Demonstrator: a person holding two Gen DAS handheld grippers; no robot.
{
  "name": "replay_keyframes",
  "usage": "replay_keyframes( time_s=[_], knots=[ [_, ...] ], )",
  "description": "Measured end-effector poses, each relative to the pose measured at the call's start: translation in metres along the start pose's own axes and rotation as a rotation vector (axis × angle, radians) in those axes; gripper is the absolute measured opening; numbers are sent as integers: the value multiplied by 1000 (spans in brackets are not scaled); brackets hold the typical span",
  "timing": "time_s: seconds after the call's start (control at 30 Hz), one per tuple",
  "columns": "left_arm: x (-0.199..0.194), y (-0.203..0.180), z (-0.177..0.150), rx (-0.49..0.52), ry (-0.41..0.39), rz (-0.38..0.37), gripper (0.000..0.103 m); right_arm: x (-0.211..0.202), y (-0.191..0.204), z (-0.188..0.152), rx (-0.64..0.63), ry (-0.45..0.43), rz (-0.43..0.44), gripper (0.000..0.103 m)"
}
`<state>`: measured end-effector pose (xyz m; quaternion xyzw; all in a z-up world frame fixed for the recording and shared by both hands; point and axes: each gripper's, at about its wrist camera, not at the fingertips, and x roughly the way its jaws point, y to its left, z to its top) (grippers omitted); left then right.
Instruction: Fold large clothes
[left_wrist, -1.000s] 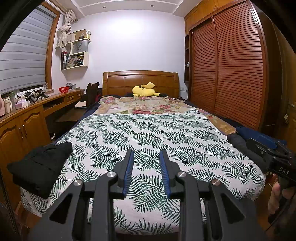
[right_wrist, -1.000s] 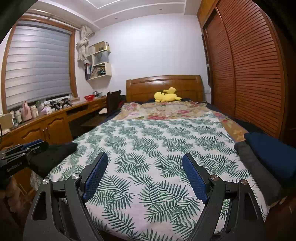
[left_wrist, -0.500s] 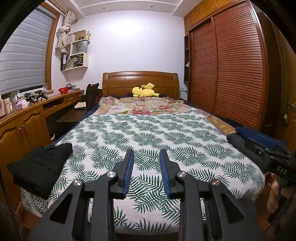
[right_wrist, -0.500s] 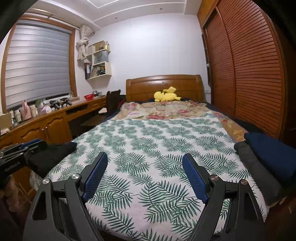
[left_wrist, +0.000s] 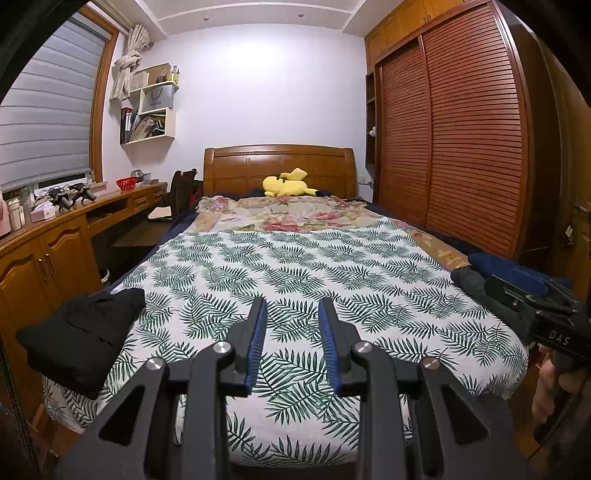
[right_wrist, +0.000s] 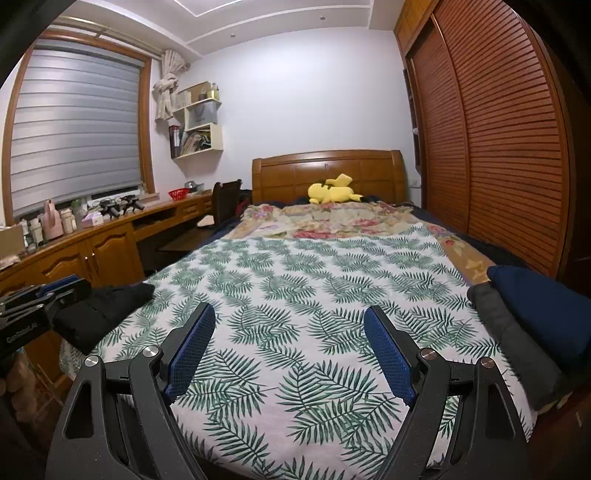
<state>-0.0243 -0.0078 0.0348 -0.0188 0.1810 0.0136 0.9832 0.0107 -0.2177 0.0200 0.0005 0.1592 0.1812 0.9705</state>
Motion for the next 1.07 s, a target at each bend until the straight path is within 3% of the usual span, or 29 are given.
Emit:
replay_keyframes(
  time_s=[1.07],
  knots=[
    [-1,-3,2,4,5,-2,28,0,0,0,-1,1,0,85]
  ],
)
